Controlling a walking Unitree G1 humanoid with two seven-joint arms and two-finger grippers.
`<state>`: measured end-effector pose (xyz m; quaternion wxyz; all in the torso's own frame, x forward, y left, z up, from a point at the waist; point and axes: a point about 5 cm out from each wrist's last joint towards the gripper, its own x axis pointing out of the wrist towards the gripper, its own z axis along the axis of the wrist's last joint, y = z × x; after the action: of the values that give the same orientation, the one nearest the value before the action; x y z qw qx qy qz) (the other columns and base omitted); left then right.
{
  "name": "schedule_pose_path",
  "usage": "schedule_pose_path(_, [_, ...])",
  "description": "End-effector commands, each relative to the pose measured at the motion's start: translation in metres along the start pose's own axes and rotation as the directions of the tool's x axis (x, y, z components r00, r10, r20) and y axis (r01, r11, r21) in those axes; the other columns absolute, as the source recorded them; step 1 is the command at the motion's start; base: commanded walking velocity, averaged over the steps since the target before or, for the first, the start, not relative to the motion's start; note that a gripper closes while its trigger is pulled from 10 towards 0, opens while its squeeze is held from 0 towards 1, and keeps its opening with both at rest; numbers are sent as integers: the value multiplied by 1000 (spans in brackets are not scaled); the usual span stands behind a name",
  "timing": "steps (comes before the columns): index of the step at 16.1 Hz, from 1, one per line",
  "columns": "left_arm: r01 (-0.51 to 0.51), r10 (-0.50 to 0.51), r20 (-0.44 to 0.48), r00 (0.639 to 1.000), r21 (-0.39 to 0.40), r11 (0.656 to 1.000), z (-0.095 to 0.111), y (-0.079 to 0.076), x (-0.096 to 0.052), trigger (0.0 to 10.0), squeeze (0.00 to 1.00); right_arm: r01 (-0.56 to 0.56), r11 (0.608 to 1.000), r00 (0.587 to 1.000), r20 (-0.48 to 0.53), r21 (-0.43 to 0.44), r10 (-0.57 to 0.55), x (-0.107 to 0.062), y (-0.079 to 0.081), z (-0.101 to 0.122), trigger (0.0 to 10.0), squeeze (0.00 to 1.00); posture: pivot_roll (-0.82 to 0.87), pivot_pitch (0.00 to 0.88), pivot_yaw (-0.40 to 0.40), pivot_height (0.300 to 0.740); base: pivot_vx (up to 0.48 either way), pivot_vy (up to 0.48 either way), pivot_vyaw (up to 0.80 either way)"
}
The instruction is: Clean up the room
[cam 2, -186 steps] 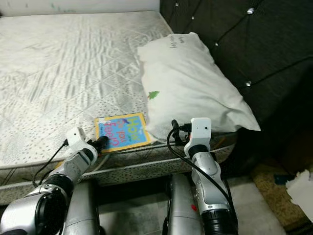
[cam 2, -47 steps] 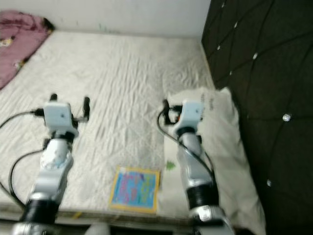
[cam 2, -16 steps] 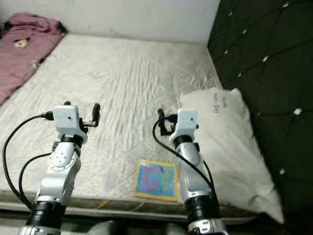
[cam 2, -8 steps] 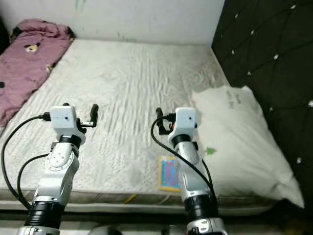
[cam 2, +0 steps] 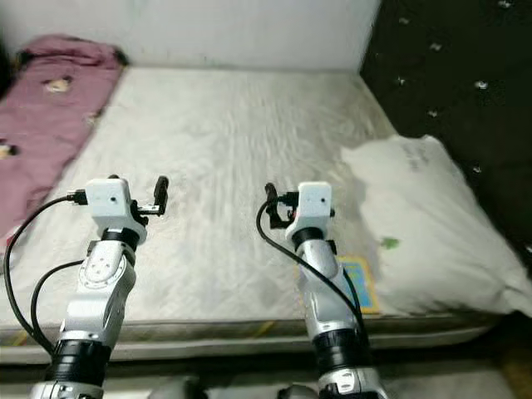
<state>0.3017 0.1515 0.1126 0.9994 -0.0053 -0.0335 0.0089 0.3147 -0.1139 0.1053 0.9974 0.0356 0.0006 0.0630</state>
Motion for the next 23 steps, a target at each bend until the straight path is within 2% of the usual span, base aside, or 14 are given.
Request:
schedule_pose_path(1, [28,-28,-8,1000,-17,999,-1,-9,0,10000,0,27,1000,999,-17,-8,-27,-2,-10,-3,10000,0,19,0,-11,740,0,480,0])
schedule_pose_path(23, [14,-15,-28,999,-31,999,-2,-5,3,10000,0,30,1000,999,-38,-9,-30,1,-10,-5,10000,0,18,0,-11,740,0,480,0])
